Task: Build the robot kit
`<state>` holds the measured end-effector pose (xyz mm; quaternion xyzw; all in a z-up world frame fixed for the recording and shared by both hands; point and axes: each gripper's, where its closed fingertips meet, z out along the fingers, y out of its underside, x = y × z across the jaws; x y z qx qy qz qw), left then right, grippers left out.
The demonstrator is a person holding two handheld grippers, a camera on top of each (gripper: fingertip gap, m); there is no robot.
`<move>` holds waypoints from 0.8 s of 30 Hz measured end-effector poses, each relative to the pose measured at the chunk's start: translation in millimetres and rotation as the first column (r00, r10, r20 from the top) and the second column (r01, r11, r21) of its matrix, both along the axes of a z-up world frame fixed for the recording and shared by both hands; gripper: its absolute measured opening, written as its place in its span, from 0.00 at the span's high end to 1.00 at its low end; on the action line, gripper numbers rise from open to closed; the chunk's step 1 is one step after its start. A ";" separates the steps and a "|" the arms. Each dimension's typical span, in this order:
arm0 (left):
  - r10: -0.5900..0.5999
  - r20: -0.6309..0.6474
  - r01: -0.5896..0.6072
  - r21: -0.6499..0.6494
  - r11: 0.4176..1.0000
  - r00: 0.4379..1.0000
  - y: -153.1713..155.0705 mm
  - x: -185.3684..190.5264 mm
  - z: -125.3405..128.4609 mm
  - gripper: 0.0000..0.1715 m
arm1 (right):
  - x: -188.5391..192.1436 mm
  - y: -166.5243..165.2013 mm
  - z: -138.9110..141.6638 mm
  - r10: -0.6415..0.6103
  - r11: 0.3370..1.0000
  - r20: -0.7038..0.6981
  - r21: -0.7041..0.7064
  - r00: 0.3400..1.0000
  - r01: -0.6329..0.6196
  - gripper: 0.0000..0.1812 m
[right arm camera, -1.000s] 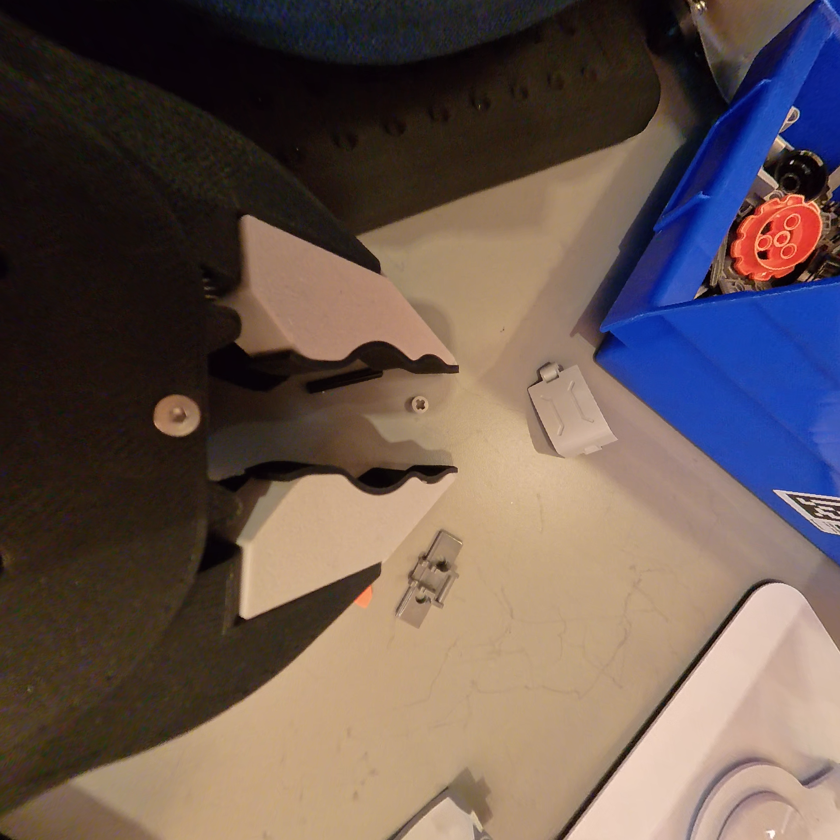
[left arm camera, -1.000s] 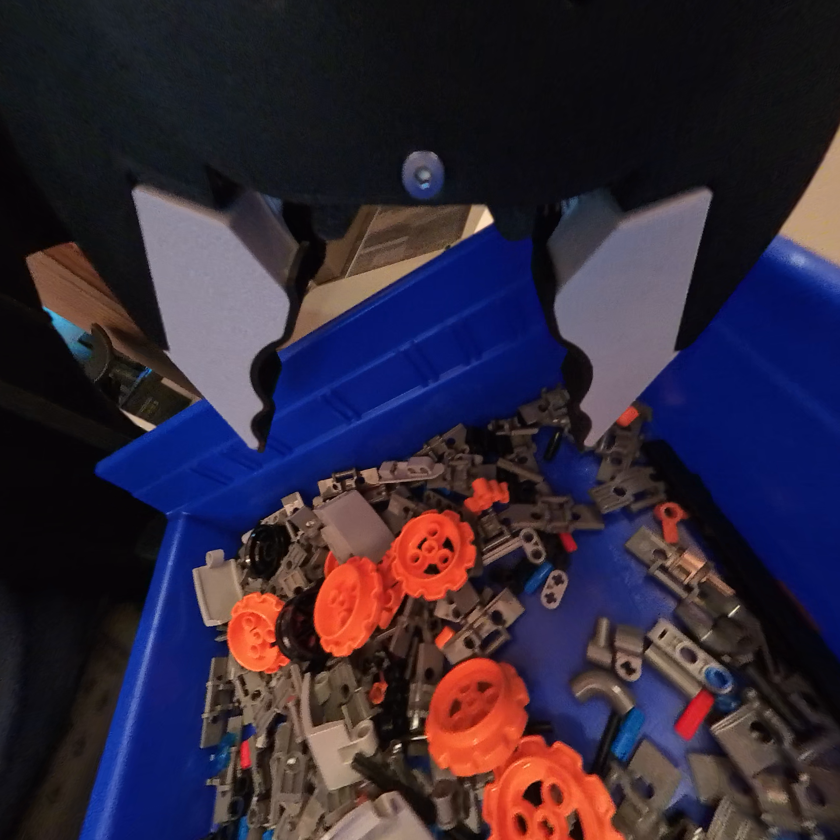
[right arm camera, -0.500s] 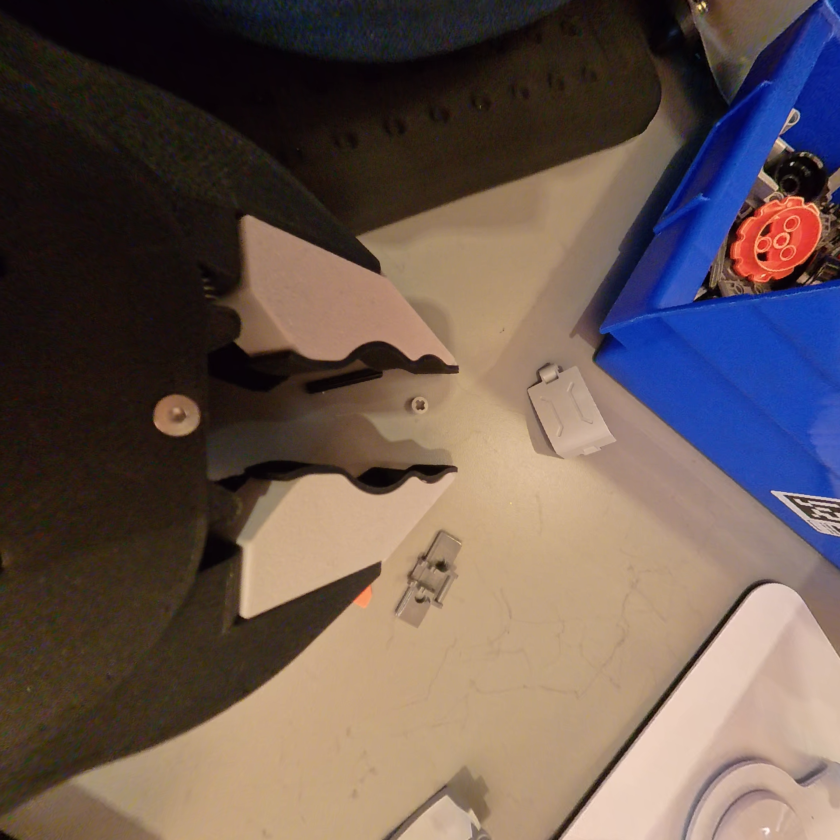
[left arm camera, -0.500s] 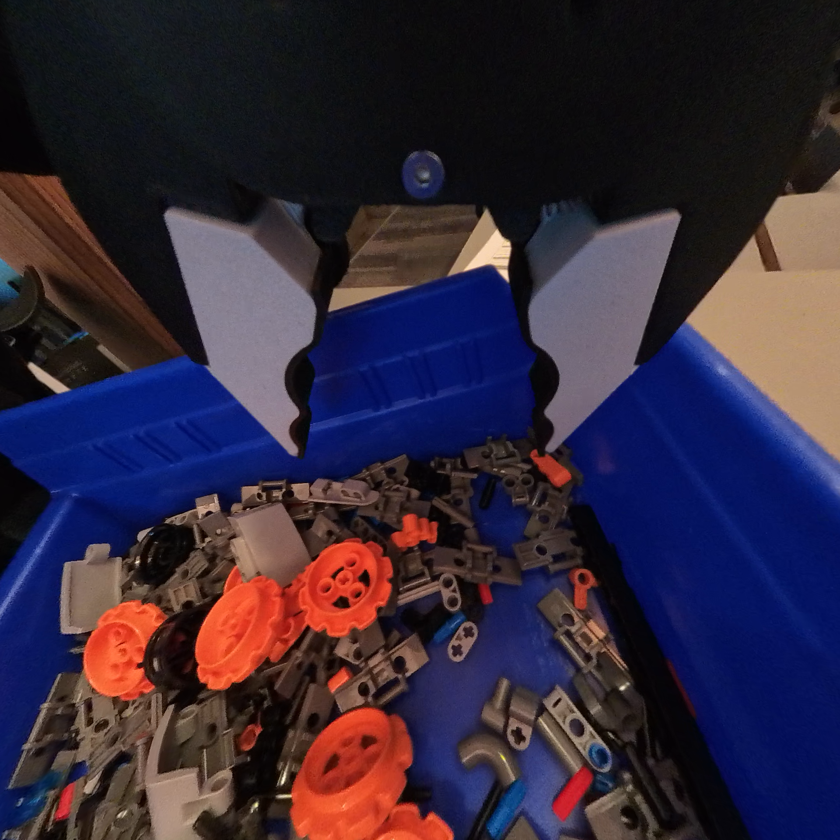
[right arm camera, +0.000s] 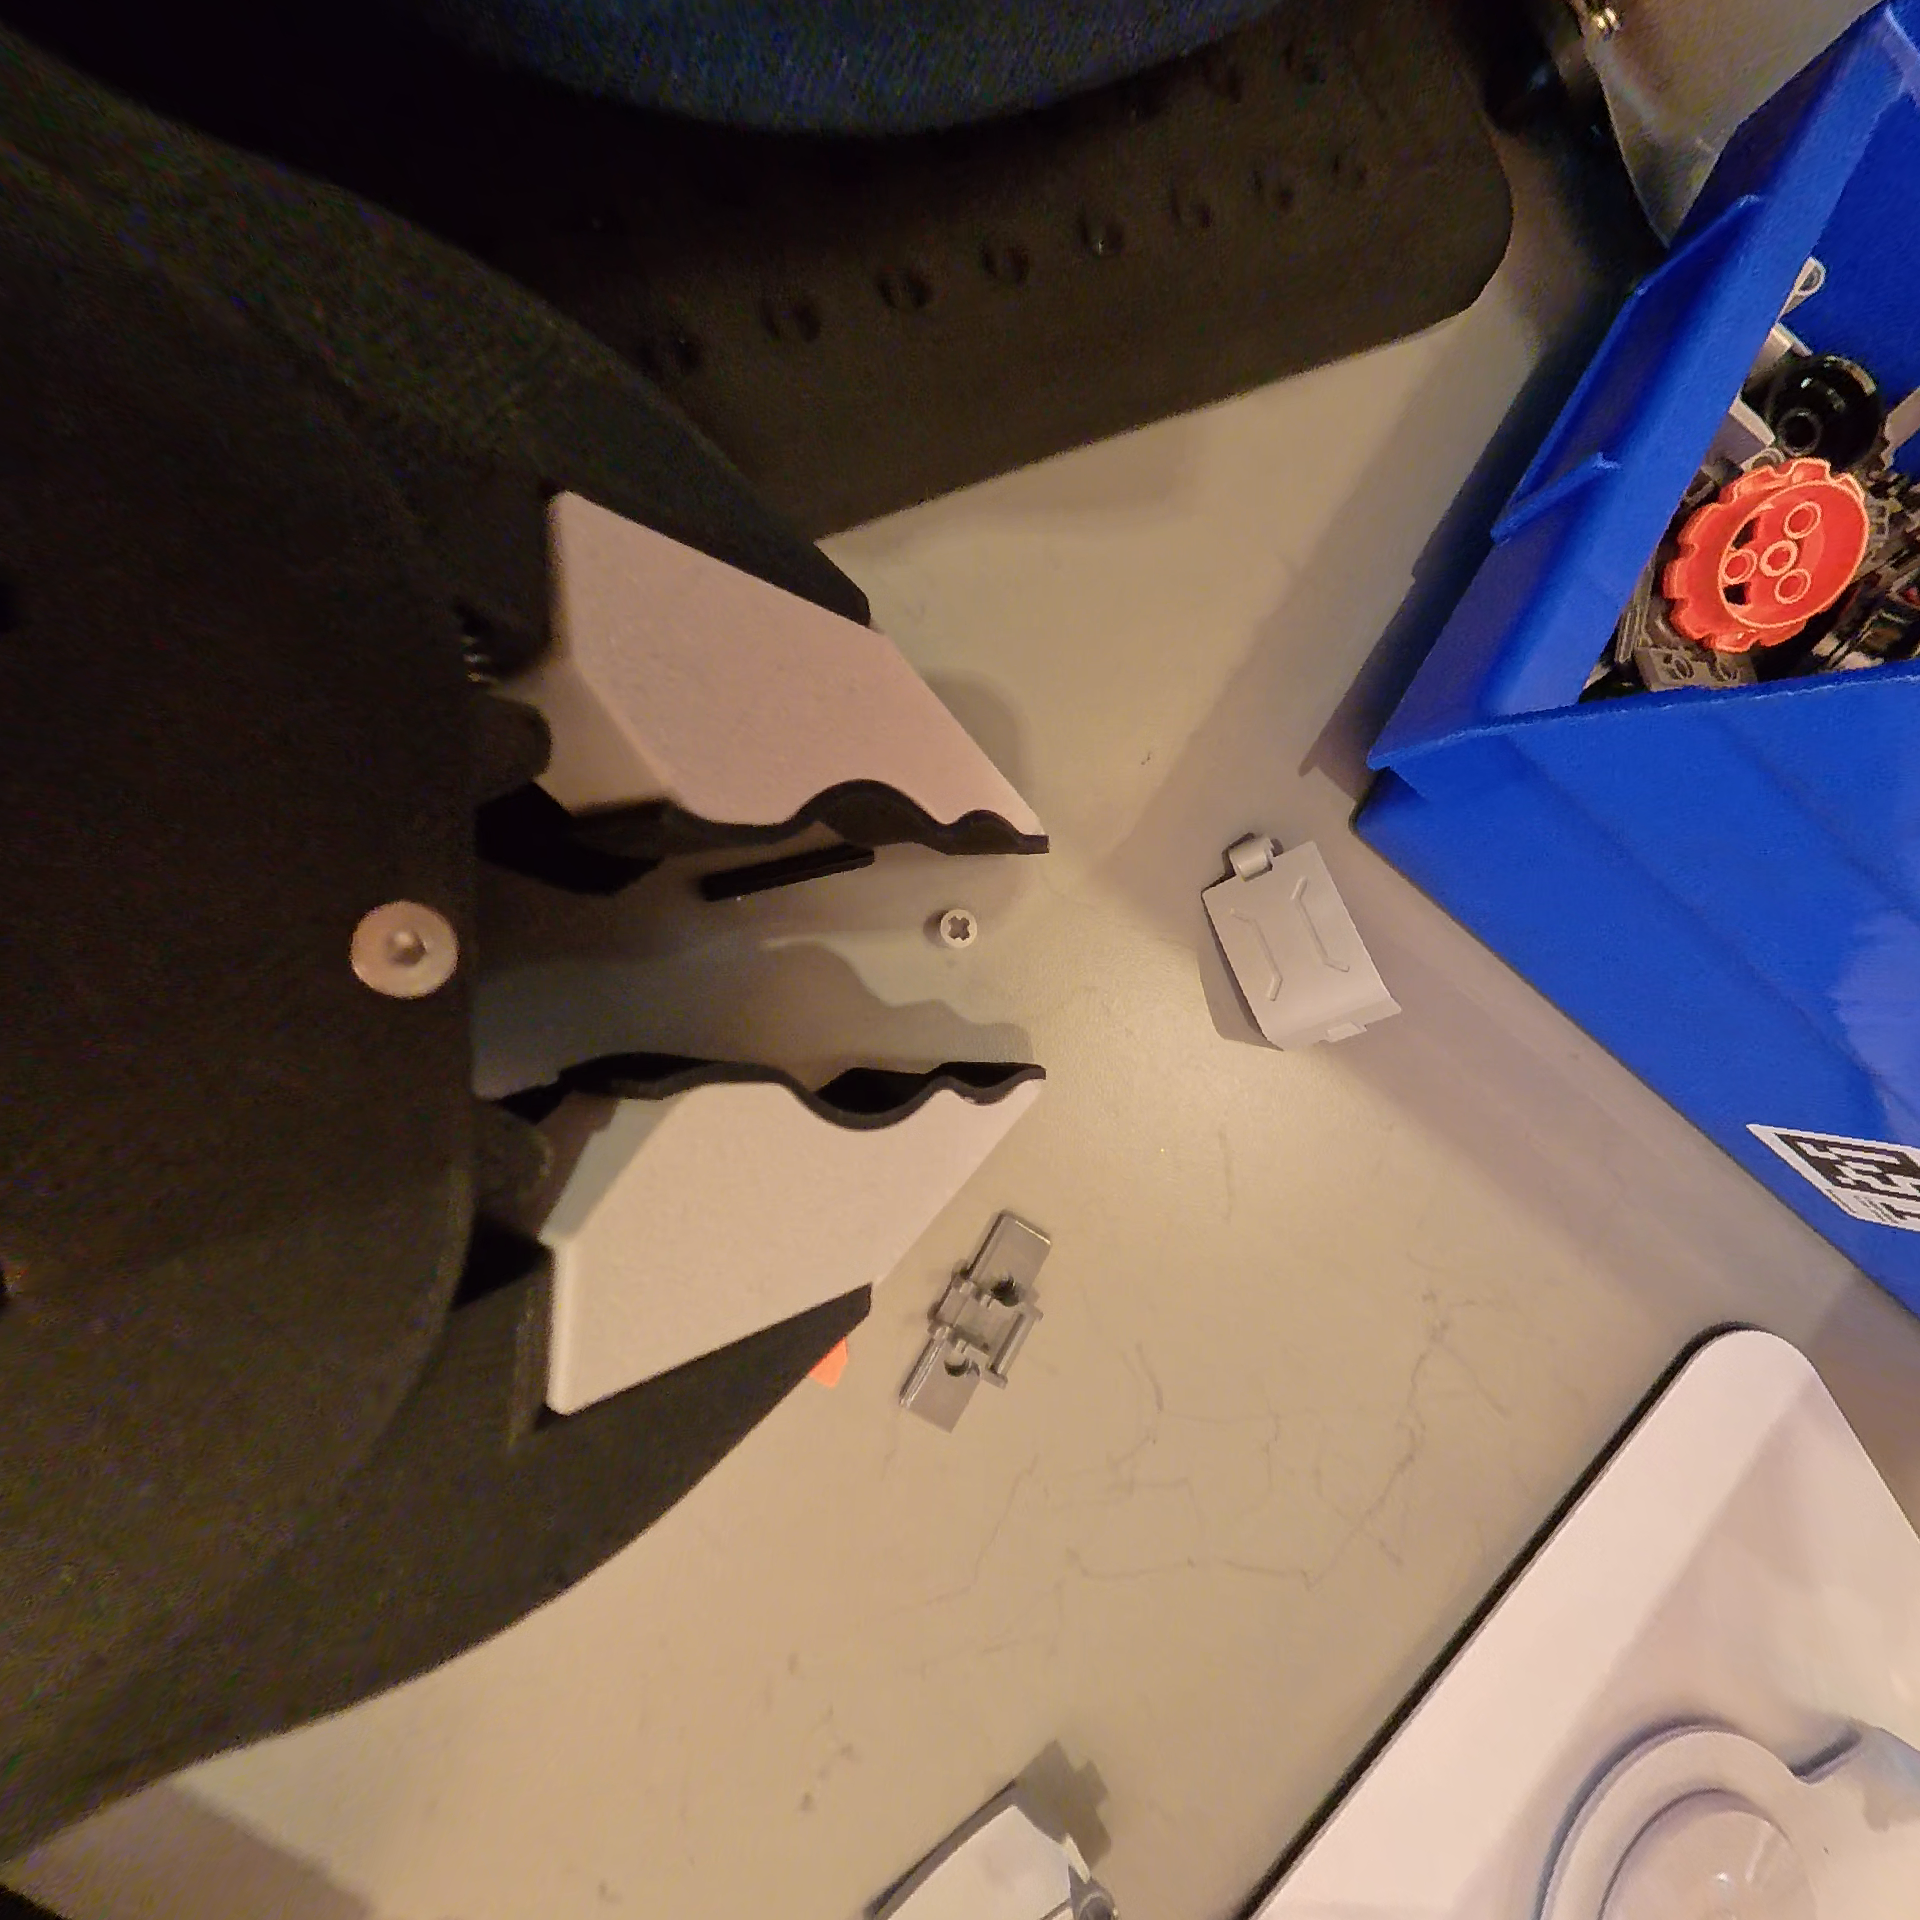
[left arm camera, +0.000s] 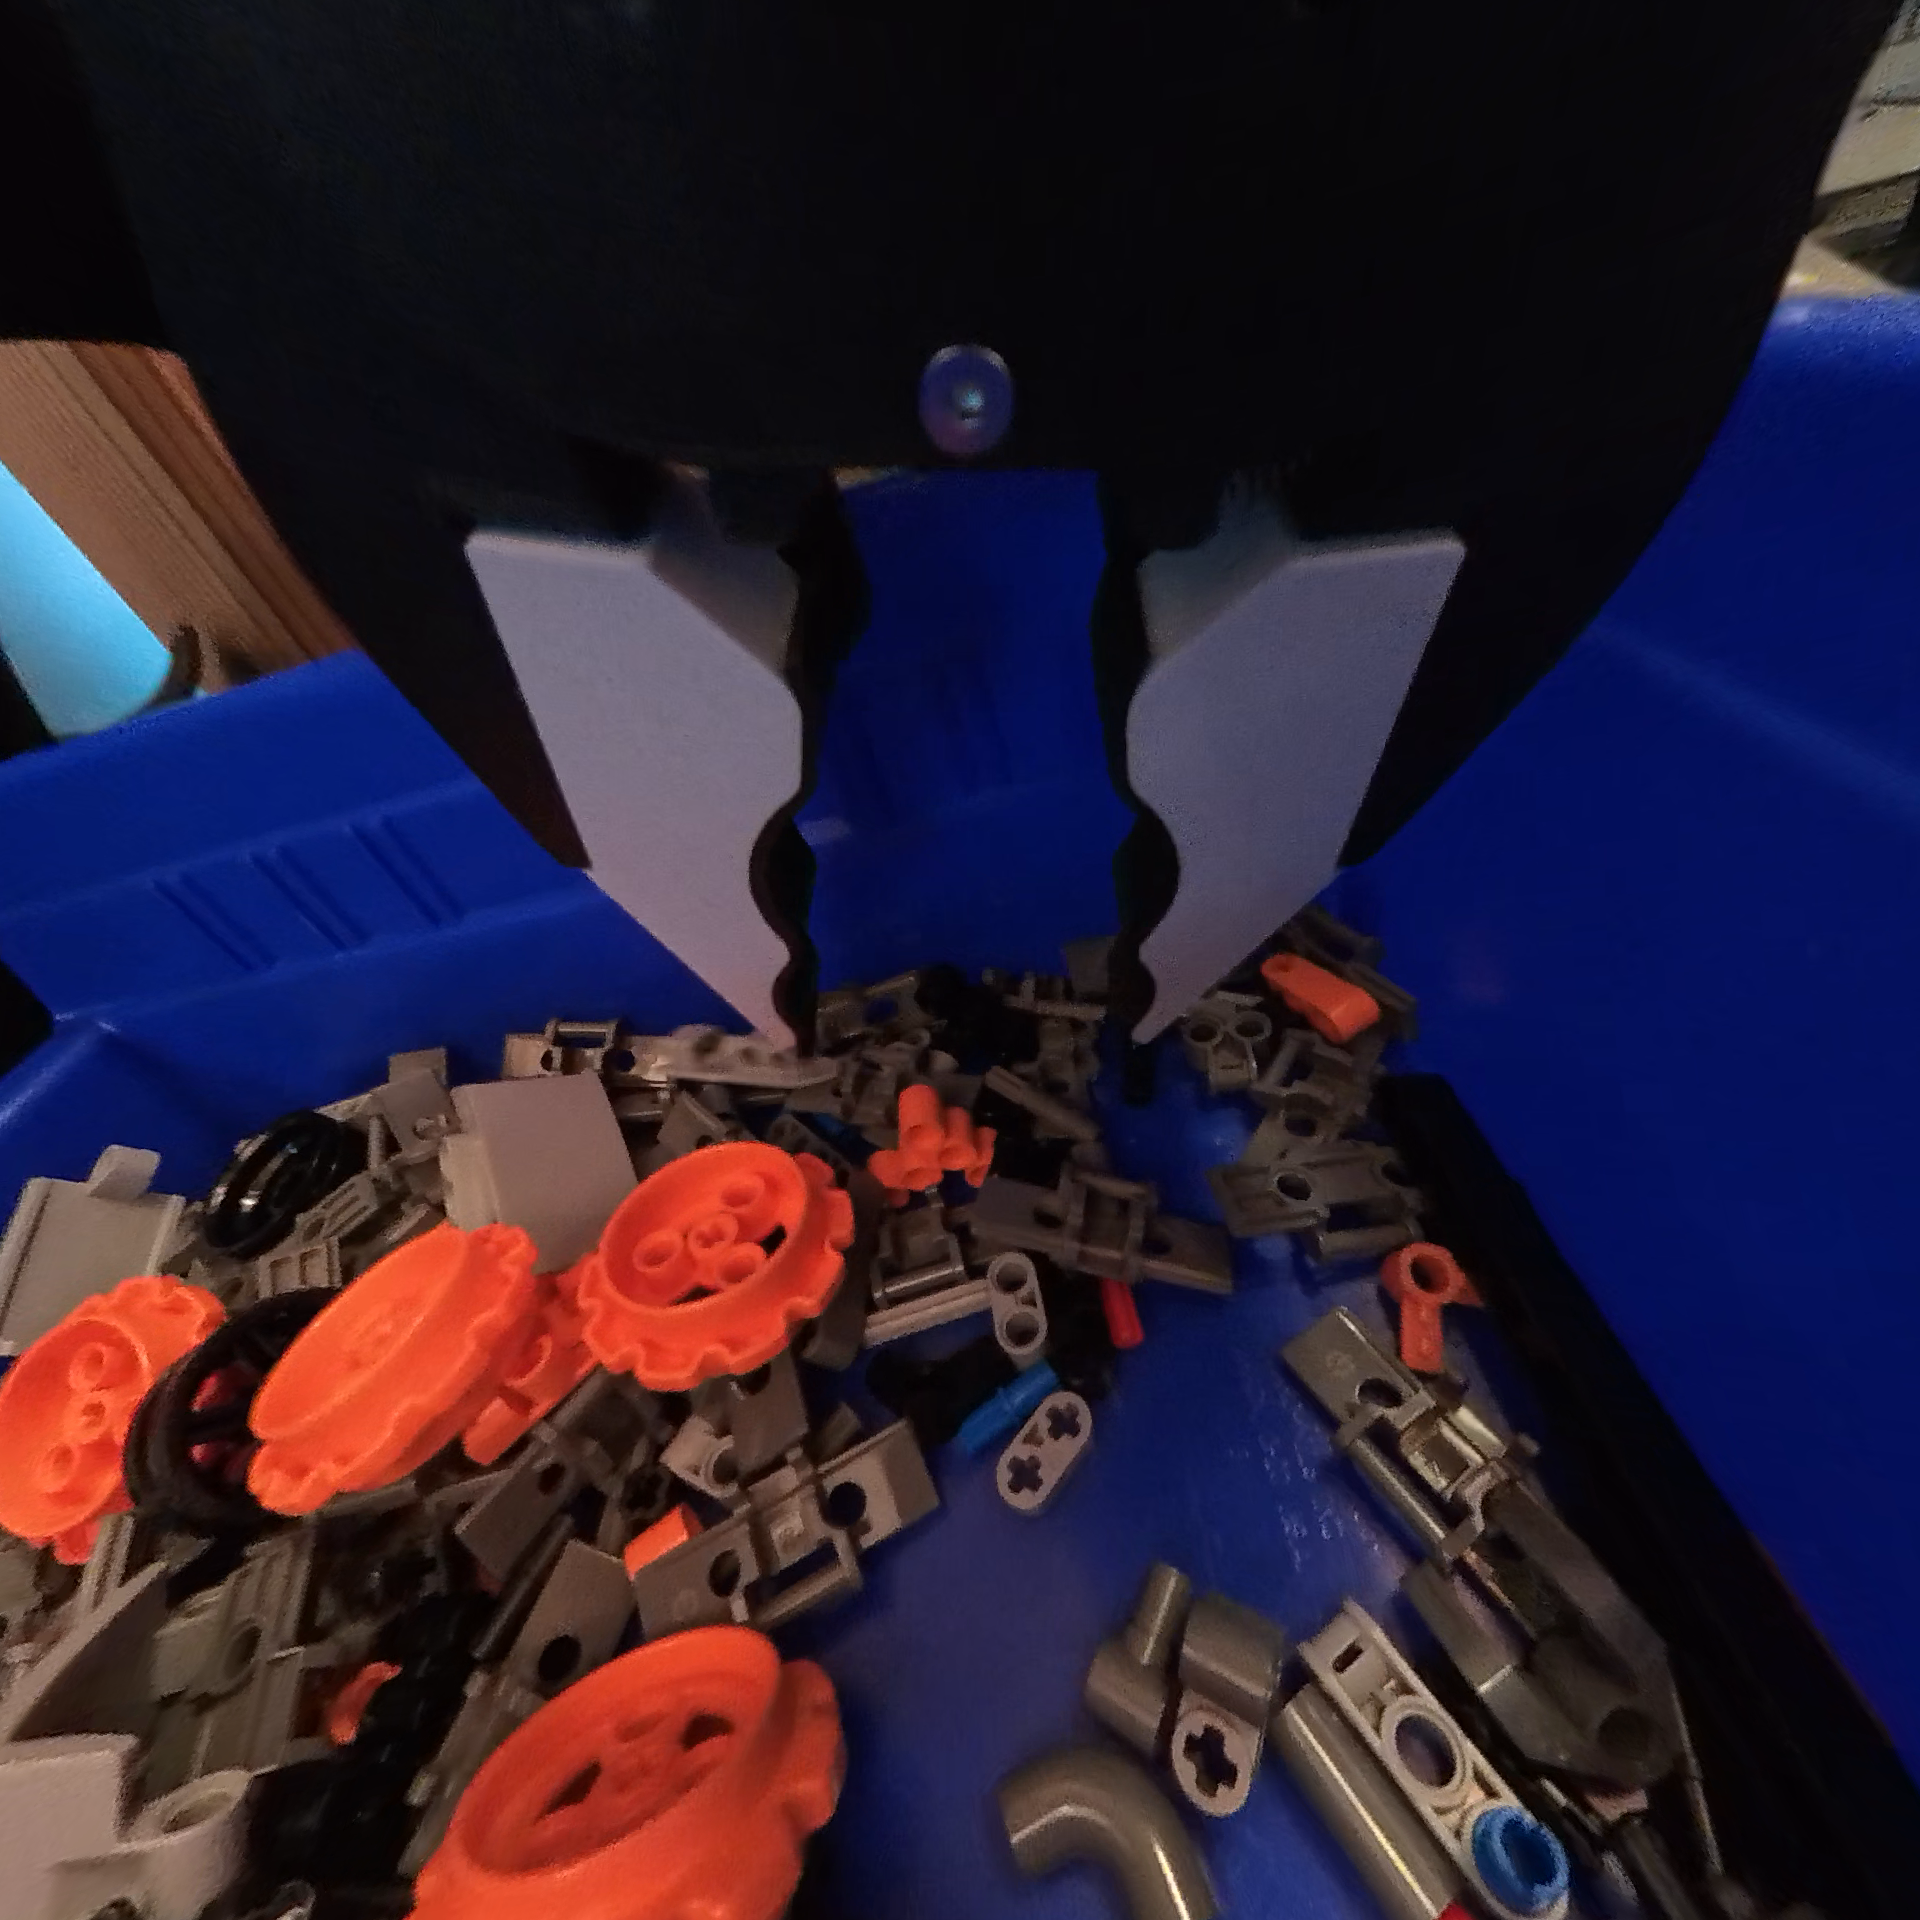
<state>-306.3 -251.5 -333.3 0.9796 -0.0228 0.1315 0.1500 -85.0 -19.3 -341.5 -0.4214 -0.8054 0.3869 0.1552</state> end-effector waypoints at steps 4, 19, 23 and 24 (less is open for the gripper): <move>-0.035 -0.015 0.035 -0.014 0.999 0.999 2.5 3.1 -6.2 0.78 | 0.2 -0.2 0.6 0.002 1.000 -0.003 -0.002 1.000 -0.002 0.79; 0.053 0.045 -0.064 0.286 0.956 0.998 53.2 -11.8 8.2 0.83 | 0.3 -0.4 2.3 0.004 1.000 -0.014 -0.007 1.000 -0.004 0.79; 0.078 0.029 -0.083 0.288 0.954 0.997 38.9 -17.5 23.6 0.77 | 0.2 -0.4 3.4 0.003 1.000 -0.018 -0.012 1.000 -0.004 0.79; 0.086 0.021 -0.088 0.286 0.954 0.996 34.1 -18.9 27.8 0.76 | 0.1 -0.4 3.7 0.003 1.000 -0.019 -0.013 1.000 -0.004 0.79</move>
